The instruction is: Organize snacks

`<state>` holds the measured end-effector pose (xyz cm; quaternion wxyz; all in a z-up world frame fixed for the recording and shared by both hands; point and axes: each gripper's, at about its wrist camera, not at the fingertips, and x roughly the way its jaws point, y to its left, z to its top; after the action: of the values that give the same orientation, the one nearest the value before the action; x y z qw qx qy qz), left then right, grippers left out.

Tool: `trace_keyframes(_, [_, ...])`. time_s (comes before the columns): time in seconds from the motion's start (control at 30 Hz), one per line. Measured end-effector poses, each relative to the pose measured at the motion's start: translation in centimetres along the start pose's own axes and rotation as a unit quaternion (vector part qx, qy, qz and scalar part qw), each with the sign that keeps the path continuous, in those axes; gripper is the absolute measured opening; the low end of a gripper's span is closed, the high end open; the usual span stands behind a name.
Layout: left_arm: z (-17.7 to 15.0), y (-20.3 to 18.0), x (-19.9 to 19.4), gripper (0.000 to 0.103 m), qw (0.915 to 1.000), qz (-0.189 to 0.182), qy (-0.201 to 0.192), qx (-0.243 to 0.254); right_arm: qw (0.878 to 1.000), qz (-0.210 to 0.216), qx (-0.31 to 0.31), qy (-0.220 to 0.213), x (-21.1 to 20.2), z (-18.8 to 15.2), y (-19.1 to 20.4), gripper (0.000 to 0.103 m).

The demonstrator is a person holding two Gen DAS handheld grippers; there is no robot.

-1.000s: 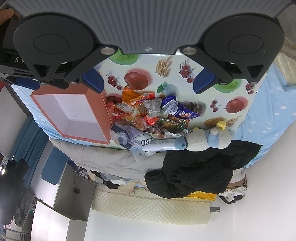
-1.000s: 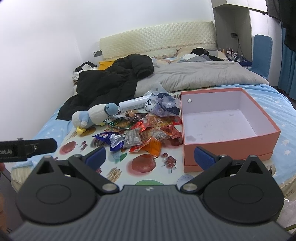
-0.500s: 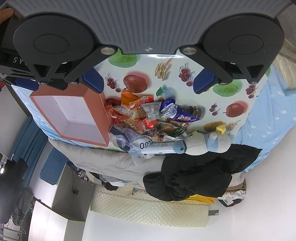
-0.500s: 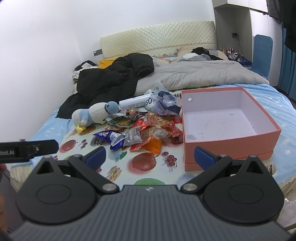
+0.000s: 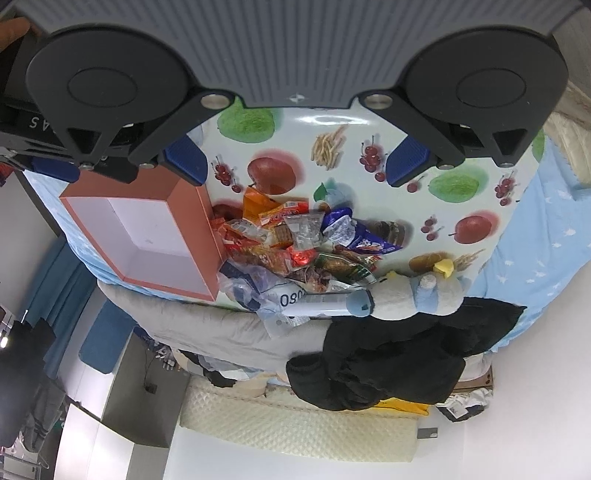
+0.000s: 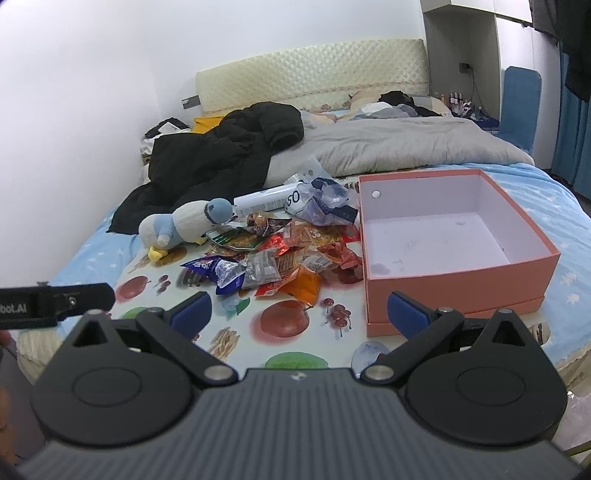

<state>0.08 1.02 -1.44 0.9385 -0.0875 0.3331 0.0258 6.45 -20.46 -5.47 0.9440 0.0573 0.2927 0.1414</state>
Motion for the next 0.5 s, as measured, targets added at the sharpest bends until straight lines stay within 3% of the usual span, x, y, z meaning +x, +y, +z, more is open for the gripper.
trace_keyframes(0.5, [0.3,-0.5,2.1,0.103,0.9998,-0.006,0.017,0.002,1.000,0.002,0.006,0.019,0.8,0.1,-0.9,0.103])
